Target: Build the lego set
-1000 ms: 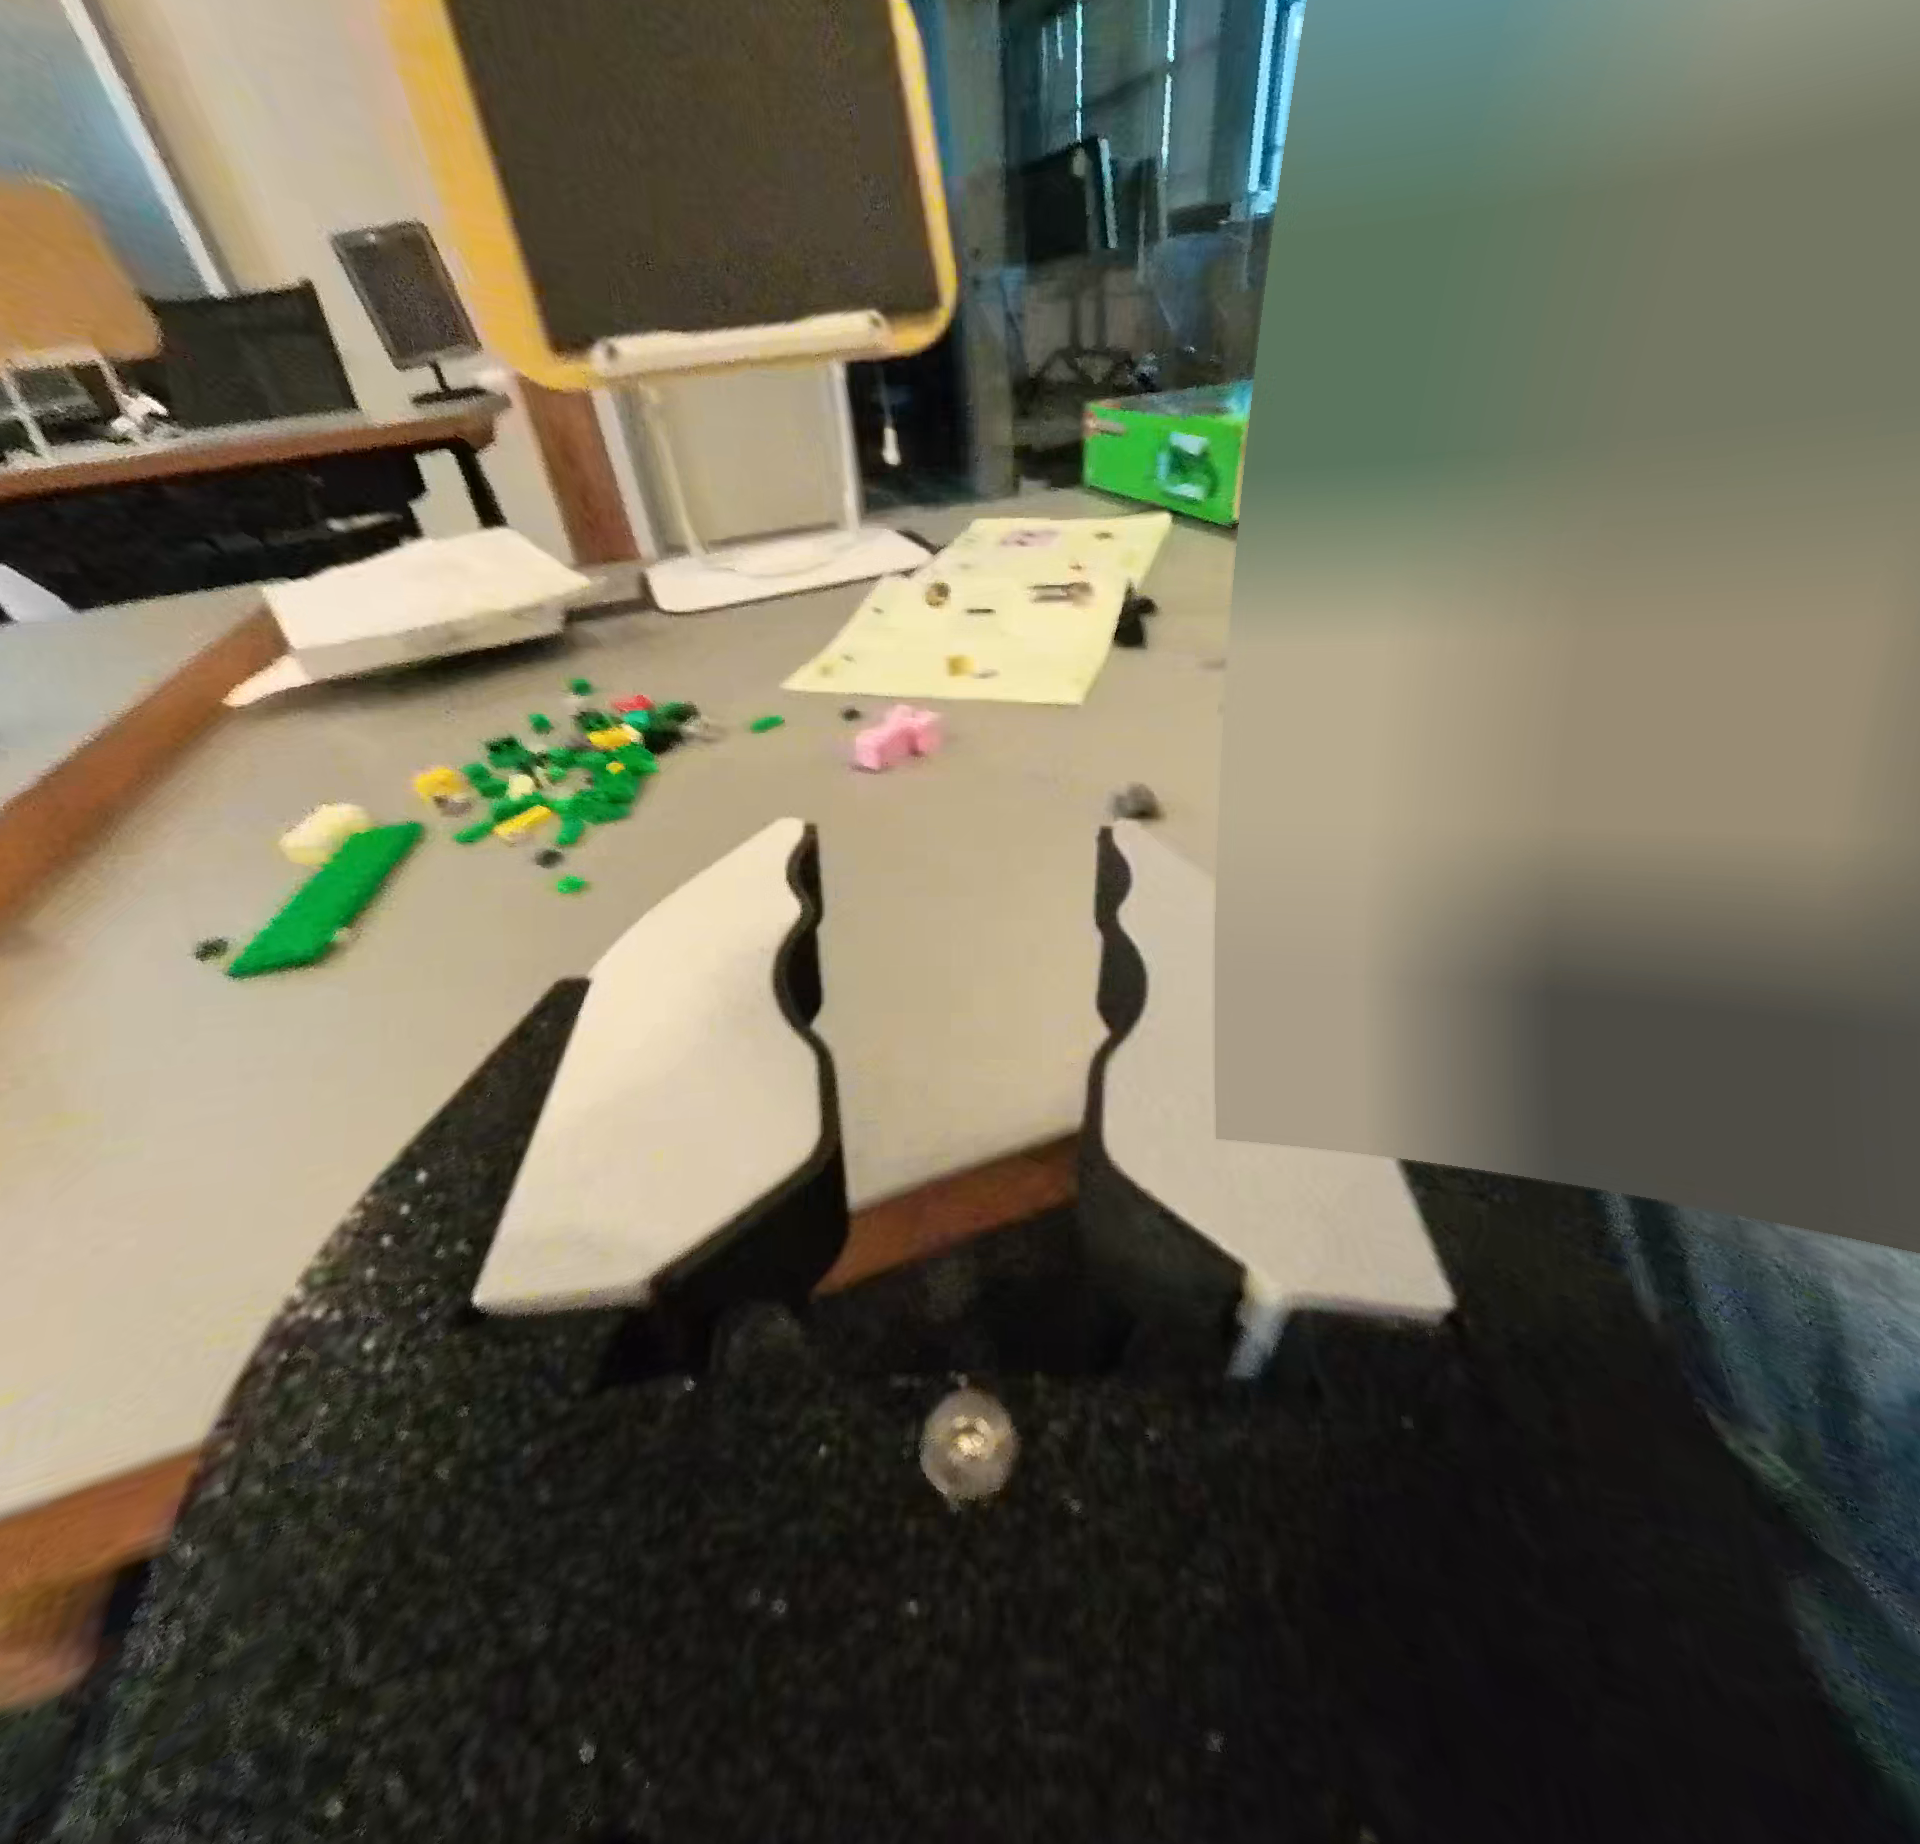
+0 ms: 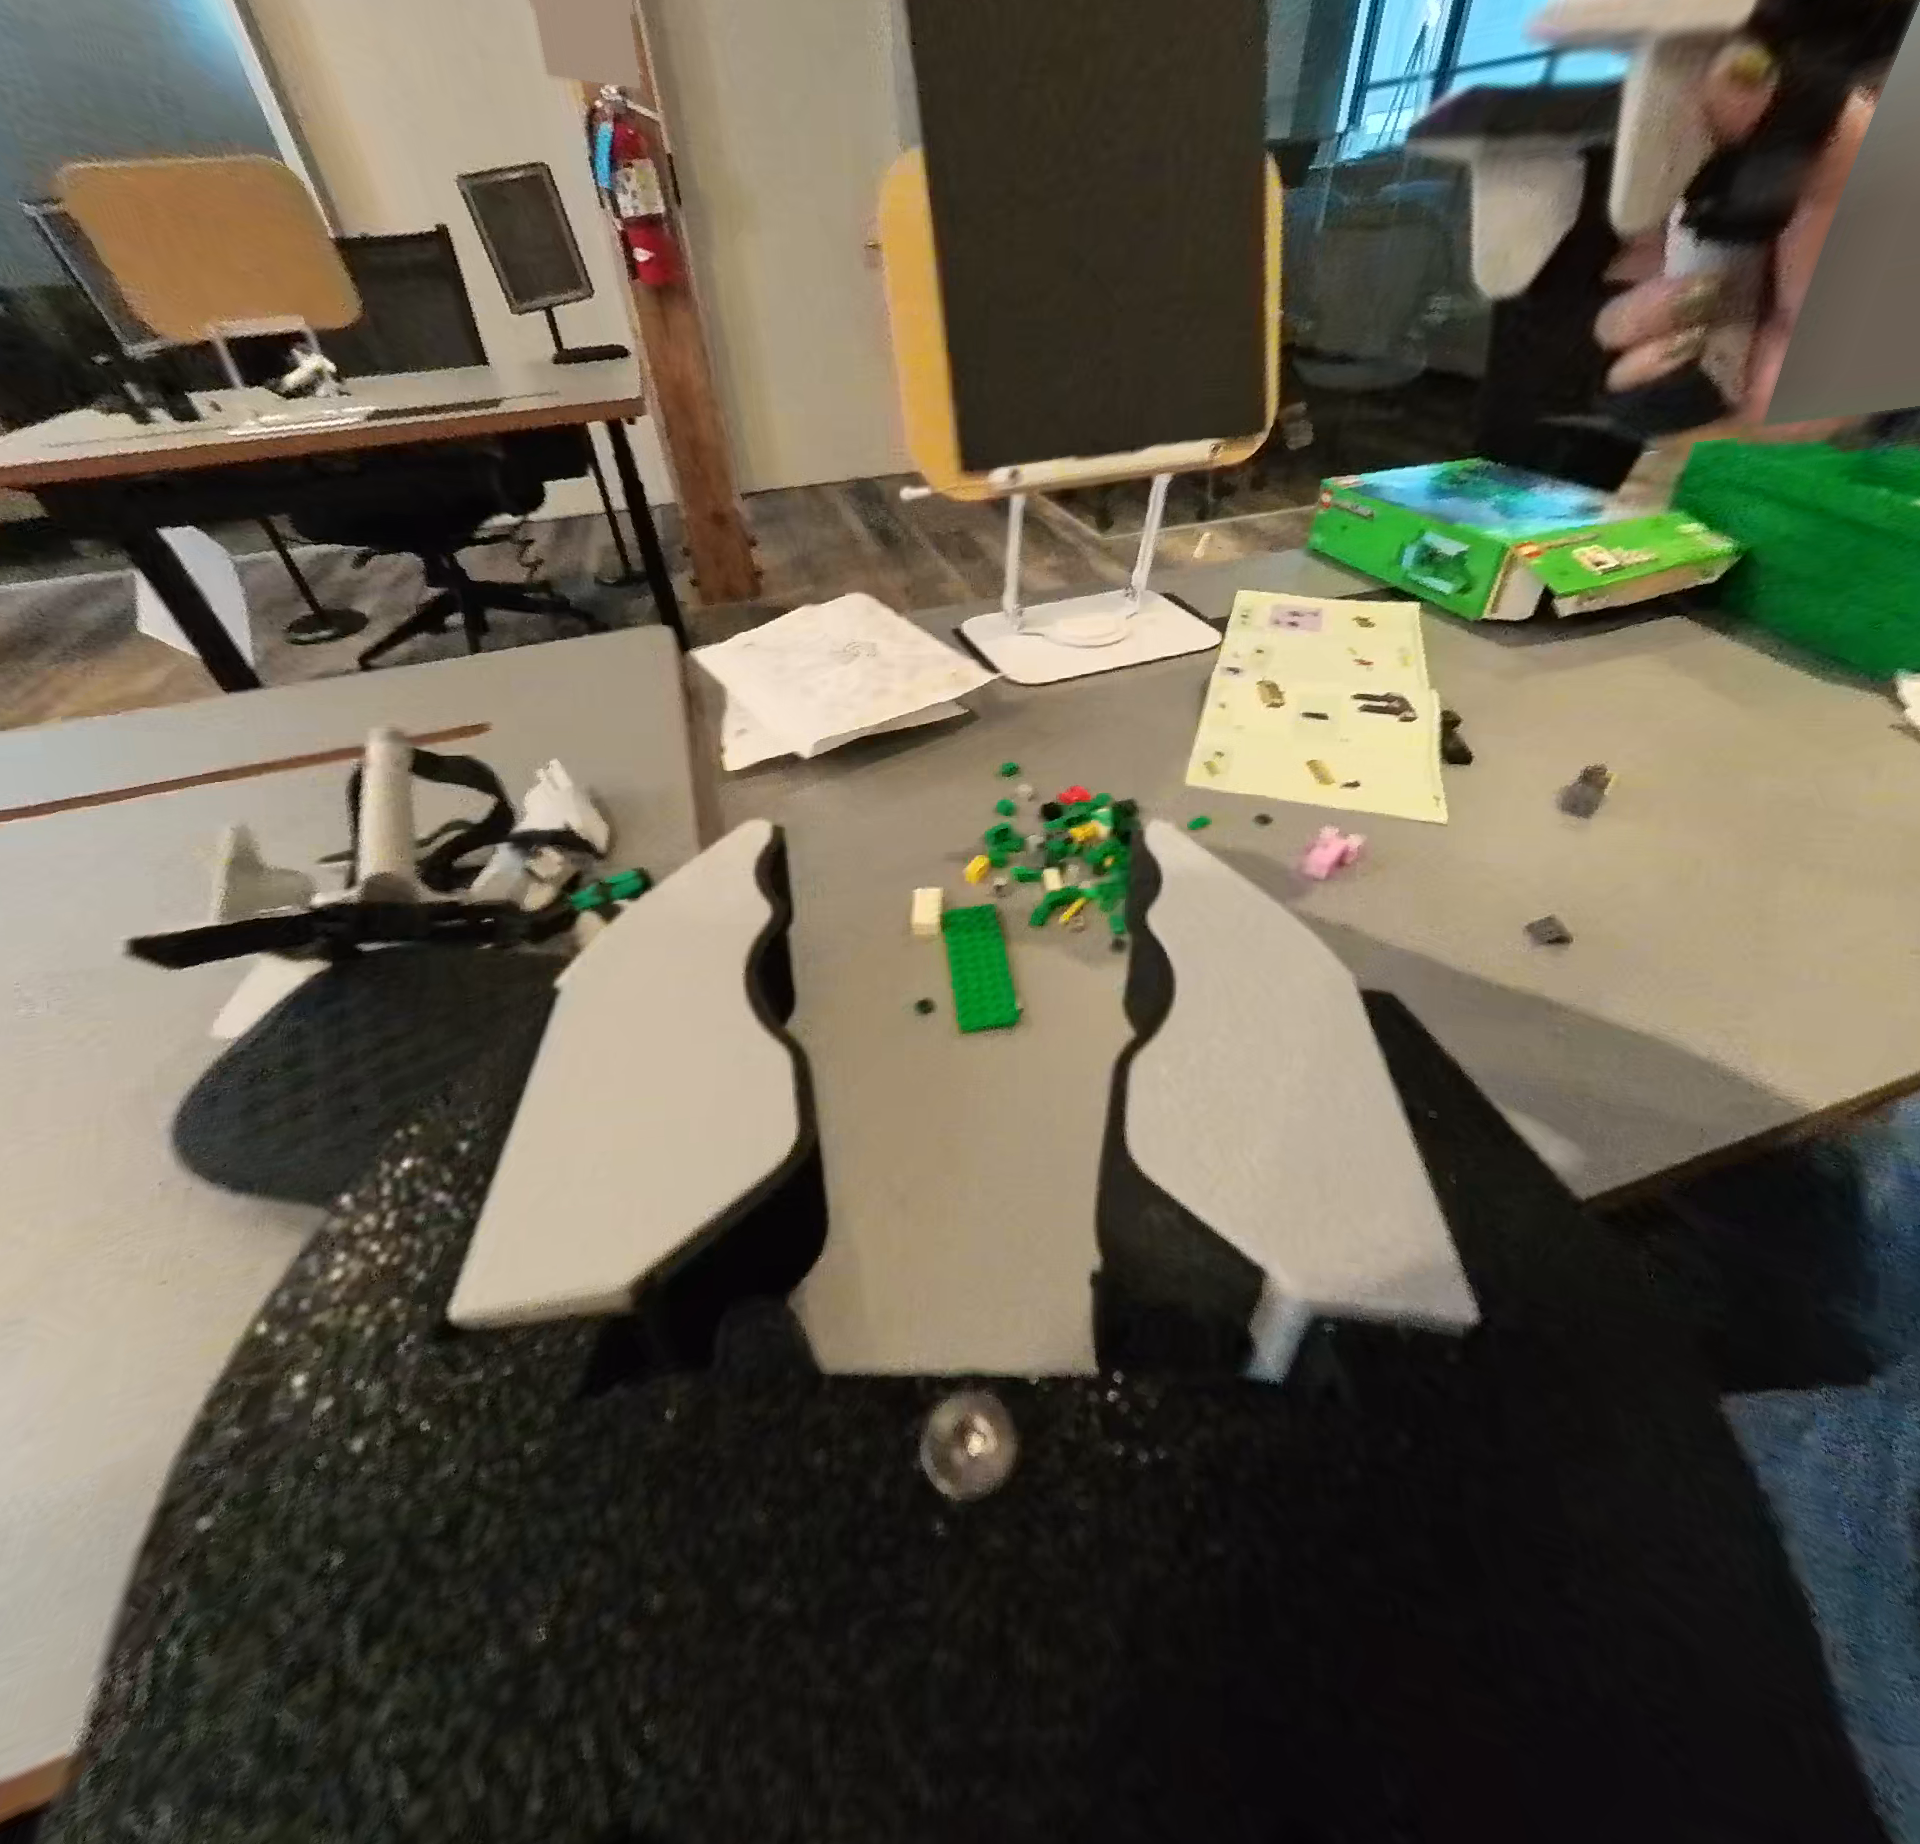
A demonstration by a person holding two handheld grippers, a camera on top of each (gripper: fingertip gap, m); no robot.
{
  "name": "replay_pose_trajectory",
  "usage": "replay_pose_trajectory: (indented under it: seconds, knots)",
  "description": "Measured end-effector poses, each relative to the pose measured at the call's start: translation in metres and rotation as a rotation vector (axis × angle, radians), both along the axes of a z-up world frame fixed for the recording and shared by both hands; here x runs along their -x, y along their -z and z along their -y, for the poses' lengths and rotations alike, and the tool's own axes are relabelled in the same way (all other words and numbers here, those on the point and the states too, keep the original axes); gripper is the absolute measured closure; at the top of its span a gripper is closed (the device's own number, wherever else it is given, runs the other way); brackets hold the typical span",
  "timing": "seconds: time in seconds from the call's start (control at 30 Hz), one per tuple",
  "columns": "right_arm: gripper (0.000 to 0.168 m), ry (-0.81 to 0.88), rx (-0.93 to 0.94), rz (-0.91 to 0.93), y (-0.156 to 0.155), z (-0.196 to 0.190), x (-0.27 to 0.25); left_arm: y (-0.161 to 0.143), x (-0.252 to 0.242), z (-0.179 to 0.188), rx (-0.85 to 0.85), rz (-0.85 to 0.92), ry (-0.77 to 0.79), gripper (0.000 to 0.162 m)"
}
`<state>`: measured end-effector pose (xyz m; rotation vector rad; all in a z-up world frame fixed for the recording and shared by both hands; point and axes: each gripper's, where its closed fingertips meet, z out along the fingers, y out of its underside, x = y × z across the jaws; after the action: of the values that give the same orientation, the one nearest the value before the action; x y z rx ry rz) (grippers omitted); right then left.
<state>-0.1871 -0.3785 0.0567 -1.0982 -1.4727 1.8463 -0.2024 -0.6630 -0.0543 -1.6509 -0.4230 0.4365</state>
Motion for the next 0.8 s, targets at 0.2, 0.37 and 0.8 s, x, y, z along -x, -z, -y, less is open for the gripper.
replay_pose_trajectory:
  seconds: [0.2,0.37,0.8]
  knots:
    - [0.112,-0.061,-0.012,-0.001,-0.007,0.050,0.053,-0.007,0.025,0.040,-0.011,-0.016,-0.027,0.098]
    - [0.111,-0.117,0.068,-0.017,-0.018,0.106,0.111,-0.013,0.019,0.070,-0.033,0.016,-0.019,0.097]
    - [0.111,0.050,-0.033,-0.205,-0.097,0.135,0.138,-0.073,0.017,0.155,-0.019,0.032,-0.217,0.099]
